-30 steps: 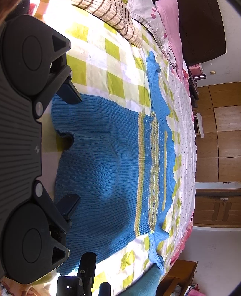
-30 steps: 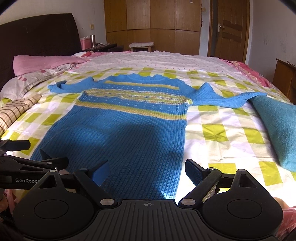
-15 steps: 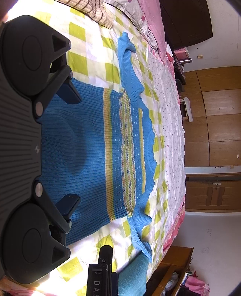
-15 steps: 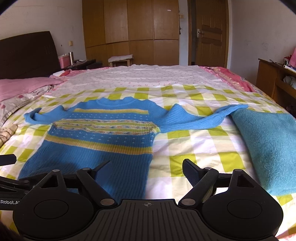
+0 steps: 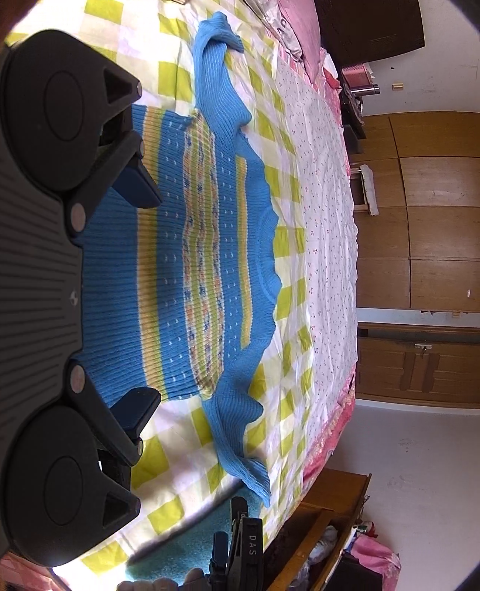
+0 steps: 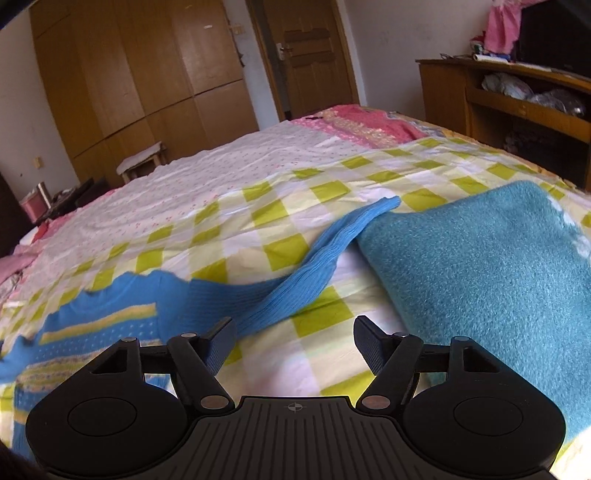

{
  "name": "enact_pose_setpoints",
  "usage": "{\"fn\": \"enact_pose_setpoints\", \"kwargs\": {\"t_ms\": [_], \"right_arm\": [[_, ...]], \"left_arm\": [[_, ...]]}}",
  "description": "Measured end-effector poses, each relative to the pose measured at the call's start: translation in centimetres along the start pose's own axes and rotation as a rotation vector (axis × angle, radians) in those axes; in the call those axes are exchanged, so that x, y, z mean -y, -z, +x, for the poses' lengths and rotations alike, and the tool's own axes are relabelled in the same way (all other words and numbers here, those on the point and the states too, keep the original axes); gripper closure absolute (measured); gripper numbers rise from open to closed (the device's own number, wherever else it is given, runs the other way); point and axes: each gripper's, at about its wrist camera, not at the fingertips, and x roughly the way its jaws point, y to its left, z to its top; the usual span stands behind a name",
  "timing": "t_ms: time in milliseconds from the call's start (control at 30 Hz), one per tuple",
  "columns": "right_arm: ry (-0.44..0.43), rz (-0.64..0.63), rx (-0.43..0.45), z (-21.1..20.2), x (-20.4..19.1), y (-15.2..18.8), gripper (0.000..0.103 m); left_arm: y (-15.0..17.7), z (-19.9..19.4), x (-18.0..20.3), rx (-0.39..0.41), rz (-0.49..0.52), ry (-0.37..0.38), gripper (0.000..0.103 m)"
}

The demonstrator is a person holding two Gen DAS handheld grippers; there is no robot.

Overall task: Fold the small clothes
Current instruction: 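Grasp the sleeve cuff with the right gripper and lift it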

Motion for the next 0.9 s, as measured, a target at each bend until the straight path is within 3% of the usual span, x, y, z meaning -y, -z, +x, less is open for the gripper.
{"fn": "enact_pose_setpoints", "kwargs": {"t_ms": [167, 667, 900], "right_arm": [[-0.001, 0.126, -0.012, 4.1, 2.6, -2.5, 0.043], [0.073, -0.021, 0.001, 9.5, 1.3, -3.9, 0.050], [0.079, -0.033, -0.018, 10.4, 1.0, -3.9, 0.068]], "left_arm": [[-1.3, 2.6, 2.0, 0.007, 0.031, -0.005, 0.000], [-2.4, 7.3, 6.5, -0.022, 0.114, 0.011, 0.000], [-2.1, 7.5, 6.7, -0.041, 0.119, 0.009, 0.000]]}}
